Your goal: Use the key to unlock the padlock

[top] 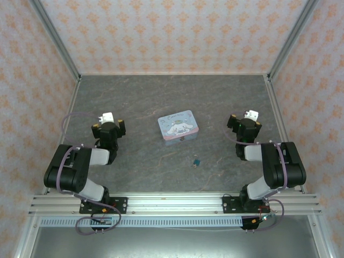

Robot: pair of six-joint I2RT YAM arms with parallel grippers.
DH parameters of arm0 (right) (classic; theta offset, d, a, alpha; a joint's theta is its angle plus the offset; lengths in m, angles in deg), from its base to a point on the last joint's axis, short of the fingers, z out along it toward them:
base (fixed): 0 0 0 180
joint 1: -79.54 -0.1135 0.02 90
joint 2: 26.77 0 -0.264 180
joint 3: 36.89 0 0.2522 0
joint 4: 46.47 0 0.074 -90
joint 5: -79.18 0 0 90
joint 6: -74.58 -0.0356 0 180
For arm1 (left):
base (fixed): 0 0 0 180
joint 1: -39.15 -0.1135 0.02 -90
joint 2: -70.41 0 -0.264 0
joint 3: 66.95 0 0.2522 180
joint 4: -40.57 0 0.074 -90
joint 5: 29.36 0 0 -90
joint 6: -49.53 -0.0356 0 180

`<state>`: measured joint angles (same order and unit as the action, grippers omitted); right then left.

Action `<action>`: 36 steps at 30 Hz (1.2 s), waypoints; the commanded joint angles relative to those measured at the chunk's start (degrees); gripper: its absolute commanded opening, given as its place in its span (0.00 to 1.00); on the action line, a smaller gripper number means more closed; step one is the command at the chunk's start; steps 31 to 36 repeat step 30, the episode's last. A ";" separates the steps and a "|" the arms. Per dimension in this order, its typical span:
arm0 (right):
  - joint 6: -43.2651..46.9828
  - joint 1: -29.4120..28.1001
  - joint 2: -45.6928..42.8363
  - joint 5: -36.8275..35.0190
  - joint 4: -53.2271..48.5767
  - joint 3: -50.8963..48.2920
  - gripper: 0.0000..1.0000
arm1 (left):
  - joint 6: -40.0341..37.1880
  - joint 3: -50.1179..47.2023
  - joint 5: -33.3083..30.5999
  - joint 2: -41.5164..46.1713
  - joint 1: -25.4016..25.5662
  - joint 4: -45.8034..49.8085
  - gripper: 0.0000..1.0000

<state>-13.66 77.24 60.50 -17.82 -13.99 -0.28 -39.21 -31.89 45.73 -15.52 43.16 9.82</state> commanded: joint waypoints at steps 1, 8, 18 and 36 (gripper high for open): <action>-0.30 0.37 -0.08 0.50 -0.45 0.44 0.99 | 0.17 2.12 1.74 0.37 -0.43 0.31 1.00; -0.17 0.28 -0.12 0.46 -0.53 0.44 0.99 | 0.04 2.18 1.68 0.32 -0.35 0.39 1.00; -0.15 0.28 -0.17 0.46 -0.61 0.44 0.99 | 0.04 2.17 1.57 0.33 -0.32 0.36 1.00; 0.14 -0.25 0.00 -0.40 -0.71 0.62 0.99 | 0.06 2.18 1.58 0.33 -0.33 0.39 1.00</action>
